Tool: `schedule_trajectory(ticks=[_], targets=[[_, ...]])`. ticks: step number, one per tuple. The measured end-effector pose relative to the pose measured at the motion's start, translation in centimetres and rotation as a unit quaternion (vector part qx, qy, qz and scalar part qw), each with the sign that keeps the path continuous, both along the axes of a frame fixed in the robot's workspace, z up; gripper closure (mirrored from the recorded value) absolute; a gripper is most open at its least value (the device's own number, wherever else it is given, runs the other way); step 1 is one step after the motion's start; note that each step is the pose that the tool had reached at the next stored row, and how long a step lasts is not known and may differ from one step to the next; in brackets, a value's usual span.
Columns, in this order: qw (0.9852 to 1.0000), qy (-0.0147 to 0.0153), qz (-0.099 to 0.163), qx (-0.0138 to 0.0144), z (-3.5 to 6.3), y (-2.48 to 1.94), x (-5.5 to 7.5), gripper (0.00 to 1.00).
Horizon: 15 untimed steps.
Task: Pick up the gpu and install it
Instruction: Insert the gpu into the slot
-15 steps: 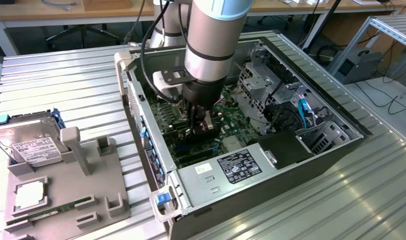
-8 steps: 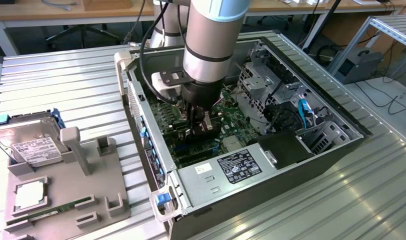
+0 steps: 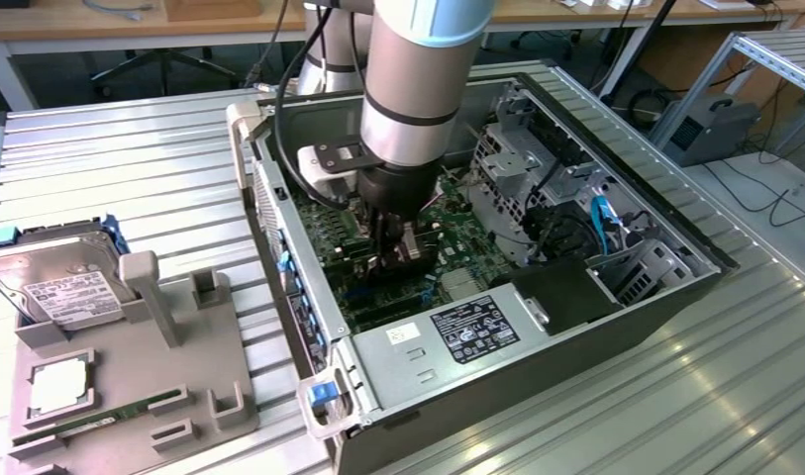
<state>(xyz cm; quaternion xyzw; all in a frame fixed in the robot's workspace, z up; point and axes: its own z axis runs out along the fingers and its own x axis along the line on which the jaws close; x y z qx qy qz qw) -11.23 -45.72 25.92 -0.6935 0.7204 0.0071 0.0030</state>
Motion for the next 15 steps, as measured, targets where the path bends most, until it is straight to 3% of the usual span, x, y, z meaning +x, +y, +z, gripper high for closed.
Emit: schedule_trajectory(ticks=[13,15], targets=[[1.0,-0.0008,0.0,-0.0001,0.23,0.0,-0.09,0.73],[1.0,-0.0024,0.001,-0.0003,0.2,-0.02,-0.12,0.73]])
